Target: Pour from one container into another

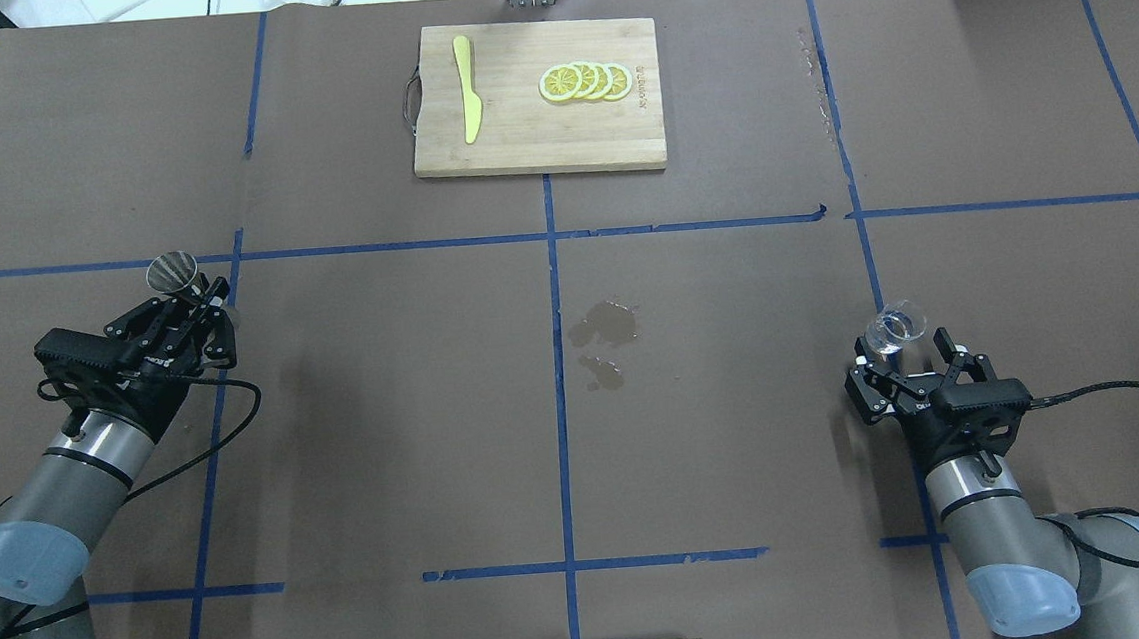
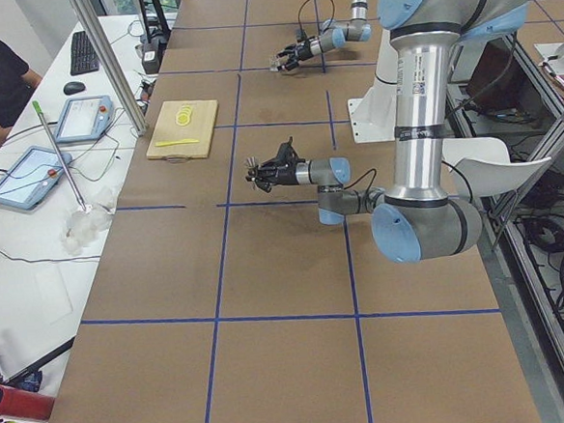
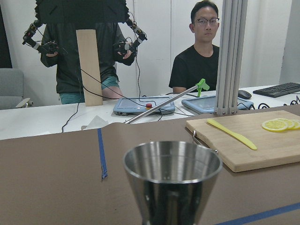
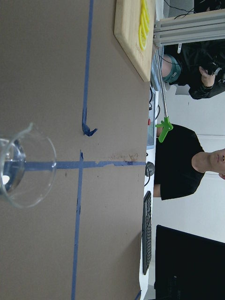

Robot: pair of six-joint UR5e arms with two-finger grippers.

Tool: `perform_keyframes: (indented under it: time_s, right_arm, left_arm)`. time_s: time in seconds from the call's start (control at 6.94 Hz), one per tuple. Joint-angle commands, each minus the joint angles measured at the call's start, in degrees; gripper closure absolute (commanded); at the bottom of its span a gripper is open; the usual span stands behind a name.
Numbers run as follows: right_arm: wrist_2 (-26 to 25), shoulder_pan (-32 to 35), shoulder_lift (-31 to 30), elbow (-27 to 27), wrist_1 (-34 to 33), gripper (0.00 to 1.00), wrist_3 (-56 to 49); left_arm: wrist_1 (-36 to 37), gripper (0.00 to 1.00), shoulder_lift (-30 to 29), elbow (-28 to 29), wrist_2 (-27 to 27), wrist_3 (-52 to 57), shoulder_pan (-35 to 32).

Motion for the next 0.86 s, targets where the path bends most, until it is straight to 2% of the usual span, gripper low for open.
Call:
perform_keyframes:
  time_s: [0.0,0.43,0.72]
  right_arm:
    - [0.65,0.83,1.43,-1.62,0.00,0.02,0.00]
    - [0.65,1.36,1.78,-1.63,0.09,0.46,0.18]
    - [0.48,1.36,1.78,-1.71,0.18,0.97,0.18]
  left_arm:
    - [0.04,1.00,0.08,0.00,0.03,-0.04,0.00]
    - [0.04,1.00,-0.01,0.00,0.03,0.05,0.00]
    - [0.04,1.00,-0.01,0.00,0.03,-0.04,0.00]
